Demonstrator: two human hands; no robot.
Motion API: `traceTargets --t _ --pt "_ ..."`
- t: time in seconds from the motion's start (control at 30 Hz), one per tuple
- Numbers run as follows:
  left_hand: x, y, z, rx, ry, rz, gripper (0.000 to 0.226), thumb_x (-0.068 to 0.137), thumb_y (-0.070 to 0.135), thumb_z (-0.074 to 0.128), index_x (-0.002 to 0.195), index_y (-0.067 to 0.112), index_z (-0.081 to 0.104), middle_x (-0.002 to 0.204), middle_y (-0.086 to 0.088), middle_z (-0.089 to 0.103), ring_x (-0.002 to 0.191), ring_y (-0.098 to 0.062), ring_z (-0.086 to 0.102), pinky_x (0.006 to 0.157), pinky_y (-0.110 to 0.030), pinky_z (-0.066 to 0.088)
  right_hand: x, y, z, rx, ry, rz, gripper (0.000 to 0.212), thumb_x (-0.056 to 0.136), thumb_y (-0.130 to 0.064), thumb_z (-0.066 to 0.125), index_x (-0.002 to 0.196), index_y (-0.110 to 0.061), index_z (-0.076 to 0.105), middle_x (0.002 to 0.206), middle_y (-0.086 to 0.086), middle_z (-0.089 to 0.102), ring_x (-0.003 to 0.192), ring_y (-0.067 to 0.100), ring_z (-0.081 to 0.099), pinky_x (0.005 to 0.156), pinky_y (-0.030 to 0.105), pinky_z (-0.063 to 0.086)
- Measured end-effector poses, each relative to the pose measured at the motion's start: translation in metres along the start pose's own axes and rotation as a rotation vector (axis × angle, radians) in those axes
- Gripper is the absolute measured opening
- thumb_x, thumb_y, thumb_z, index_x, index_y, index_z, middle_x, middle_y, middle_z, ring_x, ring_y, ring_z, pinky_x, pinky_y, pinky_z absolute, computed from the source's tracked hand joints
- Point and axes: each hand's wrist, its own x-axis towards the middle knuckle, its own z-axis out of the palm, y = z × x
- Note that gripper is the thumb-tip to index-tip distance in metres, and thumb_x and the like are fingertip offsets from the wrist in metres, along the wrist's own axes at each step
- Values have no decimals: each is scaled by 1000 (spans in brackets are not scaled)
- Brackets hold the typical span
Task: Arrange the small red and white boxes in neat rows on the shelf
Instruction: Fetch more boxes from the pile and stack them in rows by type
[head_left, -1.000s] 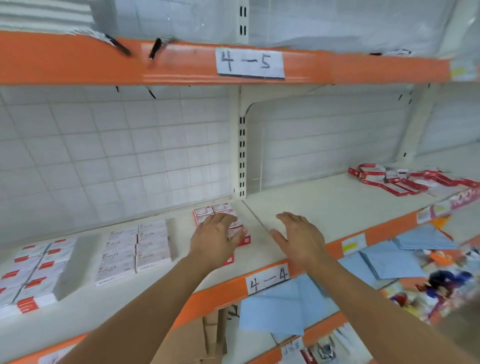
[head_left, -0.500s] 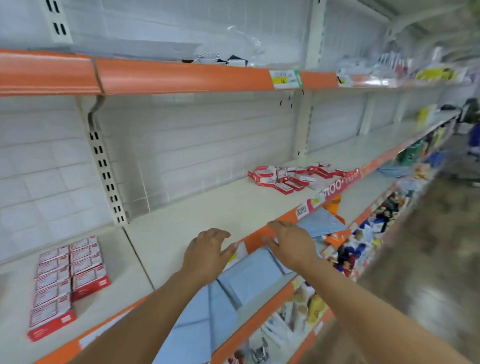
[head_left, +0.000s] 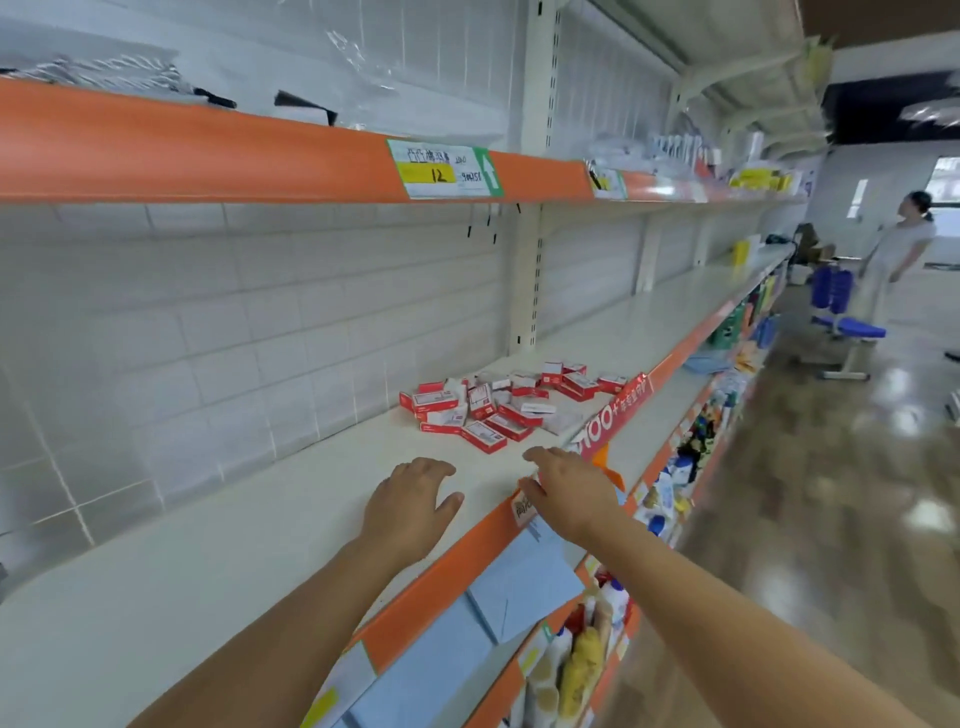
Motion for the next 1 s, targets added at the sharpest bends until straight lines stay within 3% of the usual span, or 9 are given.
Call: traceTargets --t 0.23,0.43,0.67,0.87,1.0 --pt "67 7 33 39 -85 -14 48 97 35 47 143 25 35 149 3 36 134 -18 34 107 -32 34 66 21 21 47 -70 -43 40 98 -21 41 137 -14 42 132 9 53 120 27 48 90 35 44" --pt "118 14 51 64 -77 -70 52 95 25 50 144 24 32 151 1 31 137 -20 28 109 -34 31 121 37 43 15 -119 -182 34 95 -12 38 127 -11 49 122 11 58 110 27 54 86 33 43" --pt "148 15 65 160 -171 -68 57 95 23 49 148 21 27 156 0 23 142 -22 19 116 -37 20 158 45 56 -35 -149 -229 34 97 -15 36 129 -13 47 127 6 55 114 24 53 89 36 44" --pt "162 10 64 235 -232 -24 56 96 35 47 148 29 26 157 2 19 143 -23 15 116 -40 19 172 56 57 -118 -210 -136 33 96 -12 34 126 -6 48 124 12 55 115 28 50 86 39 45" --pt "164 9 62 242 -157 -27 55 93 43 51 143 30 35 152 4 31 138 -20 24 111 -37 23 177 62 58 -83 -215 -127 33 99 -24 34 122 -6 49 121 12 57 112 29 51 87 38 44"
